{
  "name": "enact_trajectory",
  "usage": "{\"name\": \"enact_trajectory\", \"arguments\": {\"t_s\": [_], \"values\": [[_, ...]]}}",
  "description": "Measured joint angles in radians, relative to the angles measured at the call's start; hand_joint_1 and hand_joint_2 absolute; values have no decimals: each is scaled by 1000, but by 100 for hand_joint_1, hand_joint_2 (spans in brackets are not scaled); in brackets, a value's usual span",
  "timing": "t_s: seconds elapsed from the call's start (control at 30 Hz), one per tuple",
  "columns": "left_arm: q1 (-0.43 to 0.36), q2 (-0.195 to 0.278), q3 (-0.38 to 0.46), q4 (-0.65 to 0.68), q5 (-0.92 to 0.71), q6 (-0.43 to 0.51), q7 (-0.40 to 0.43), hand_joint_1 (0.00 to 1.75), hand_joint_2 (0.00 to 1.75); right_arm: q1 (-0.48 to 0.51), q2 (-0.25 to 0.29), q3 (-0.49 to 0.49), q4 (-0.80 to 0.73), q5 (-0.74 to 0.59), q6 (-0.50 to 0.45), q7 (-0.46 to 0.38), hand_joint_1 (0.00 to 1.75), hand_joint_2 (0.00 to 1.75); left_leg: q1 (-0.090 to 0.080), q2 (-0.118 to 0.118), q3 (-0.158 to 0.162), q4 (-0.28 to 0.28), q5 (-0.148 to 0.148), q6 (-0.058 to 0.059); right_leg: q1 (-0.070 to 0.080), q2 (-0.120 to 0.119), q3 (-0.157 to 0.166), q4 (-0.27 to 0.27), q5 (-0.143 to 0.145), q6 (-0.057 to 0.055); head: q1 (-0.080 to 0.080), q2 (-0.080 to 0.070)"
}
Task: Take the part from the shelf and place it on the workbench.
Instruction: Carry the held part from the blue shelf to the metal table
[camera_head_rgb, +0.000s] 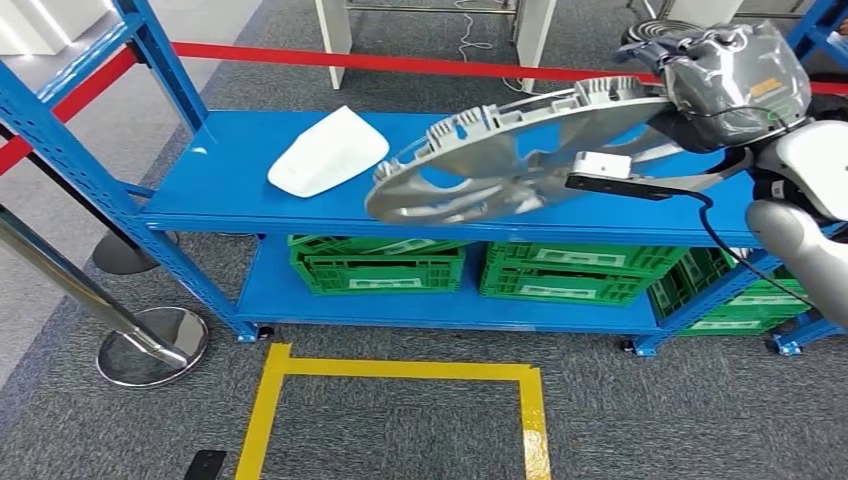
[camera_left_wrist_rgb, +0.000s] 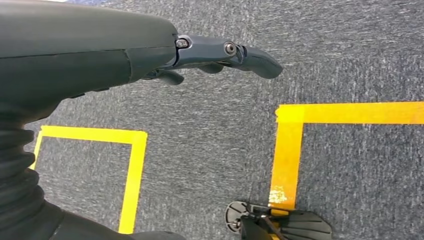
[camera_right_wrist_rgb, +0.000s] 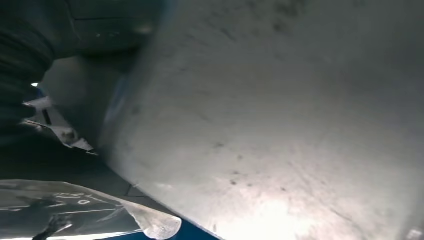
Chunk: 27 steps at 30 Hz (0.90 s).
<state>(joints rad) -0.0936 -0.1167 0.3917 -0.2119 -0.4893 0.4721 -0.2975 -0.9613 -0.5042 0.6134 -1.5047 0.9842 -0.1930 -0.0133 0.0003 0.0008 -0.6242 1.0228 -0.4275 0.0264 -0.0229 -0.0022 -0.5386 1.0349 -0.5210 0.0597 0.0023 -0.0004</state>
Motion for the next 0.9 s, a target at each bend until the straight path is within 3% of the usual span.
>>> {"name": "enact_trajectory", "arguments": {"t_s": [0.07, 0.13, 0.17, 0.23, 0.3, 0.33, 0.37, 0.4, 0.47, 0.53, 0.6, 0.67, 0.73, 0.8, 0.83, 0.87, 0.9], "values": [[0, 0, 0, 0, -1, -1, 0, 0, 175, -4, 0, 3, -3, 23, -11, -11, 175, 175, -2, -1, -7, 3, 10, -12, 4, 2, 13, -23, -3, -5, 0, 0], [1, 0, 0, 0, -3, -4, 0, 0, 175, -7, 0, 11, -5, 41, -19, -26, 175, 175, -1, -3, -14, 9, 7, -24, 1, 0, 4, -25, 6, -21, -1, 0], [1, 1, 0, 0, -4, -4, 0, 0, 175, -9, 0, 16, -6, 48, -26, -34, 175, 175, -1, -3, -23, 28, -14, -30, -1, -1, -2, -27, 13, -32, -2, 0], [0, 1, 0, 0, -7, -8, 0, 0, 175, -12, 0, 24, -9, 66, -44, -48, 175, 175, 2, -3, -54, 122, -91, -41, -2, -4, -16, -28, 27, -48, -4, 0], [0, 1, 0, 0, -10, -11, 0, 0, 175, -12, 0, 32, -10, 82, -61, -56, 175, 175, 5, -3, -86, 242, -157, -47, 0, -5, -33, -26, 39, -53, -4, 0], [0, 0, 0, 0, -10, -11, 0, 0, 175, -12, 0, 36, -10, 88, -66, -58, 175, 175, 6, -3, -86, 272, -165, -49, 0, -5, -42, -25, 45, -53, -4, 0], [0, 0, 0, 0, -10, -11, 0, 0, 175, -11, 0, 38, -10, 91, -68, -59, 175, 175, 7, -3, -70, 263, -154, -48, 1, -4, -50, -22, 50, -52, -4, 0], [0, 0, 0, 0, -10, -11, 0, 0, 175, -11, 0, 40, -10, 92, -69, -59, 175, 175, 7, -3, -36, 218, -129, -46, 1, -3, -58, -20, 54, -50, -4, 0], [-1, 2, 1, 0, -11, -11, 0, 0, 175, -12, -1, 40, -10, 93, -72, -59, 175, 175, 6, -4, 46, 85, -86, -37, 2, -1, -69, -15, 60, -44, -4, 0], [-2, 3, 1, 0, -11, -11, 0, 0, 175, -13, -3, 40, -10, 94, -75, -59, 175, 175, 1, -5, 86, 8, -77, -28, 2, 0, -77, -13, 70, -34, -4, 0], [-2, 3, 1, 0, -11, -11, 0, 0, 175, -12, -6, 40, -10, 95, -76, -59, 175, 175, -2, -4, 83, -5, -74, -20, 0, 1, -84, -16, 82, -20, -3, 0], [-4, 2, 1, 0, -11, -11, 0, 0, 175, -12, -10, 40, -10, 94, -77, -59, 175, 175, 1, -2, 75, -14, -59, -4, -1, 1, -98, -2, 66, -10, -2, 0], [-5, 1, 1, 0, -12, -13, 0, 0, 175, -12, -15, 40, -10, 94, -77, -59, 175, 175, 3, 0, 62, -20, -42, 9, -3, 1, -134, 82, 2, -3, 0, 0], [-4, 1, 1, 0, -12, -16, -2, 0, 175, -7, -18, 40, -10, 91, -78, -59, 175, 175, 2, 0, 44, -19, -29, 13, -3, 1, -179, 212, -67, 2, 1, 0], [-4, 0, 1, 0, -13, -19, -6, 0, 175, -2, -18, 40, -10, 84, -77, -60, 175, 175, 2, 0, 35, -18, -23, 12, -2, 1, -187, 250, -81, 4, 1, 0], [-4, 0, 1, 0, -15, -24, -13, 0, 175, 1, -18, 40, -10, 74, -76, -63, 175, 175, 1, 0, 27, -16, -18, 11, -3, 1, -176, 250, -76, 5, 1, 0], [-4, 0, 1, 0, -16, -30, -21, 0, 175, 4, -19, 40, -10, 62, -73, -66, 175, 175, 2, 0, 20, -14, -14, 9, -3, 1, -145, 210, -55, 5, 1, 0]]}}
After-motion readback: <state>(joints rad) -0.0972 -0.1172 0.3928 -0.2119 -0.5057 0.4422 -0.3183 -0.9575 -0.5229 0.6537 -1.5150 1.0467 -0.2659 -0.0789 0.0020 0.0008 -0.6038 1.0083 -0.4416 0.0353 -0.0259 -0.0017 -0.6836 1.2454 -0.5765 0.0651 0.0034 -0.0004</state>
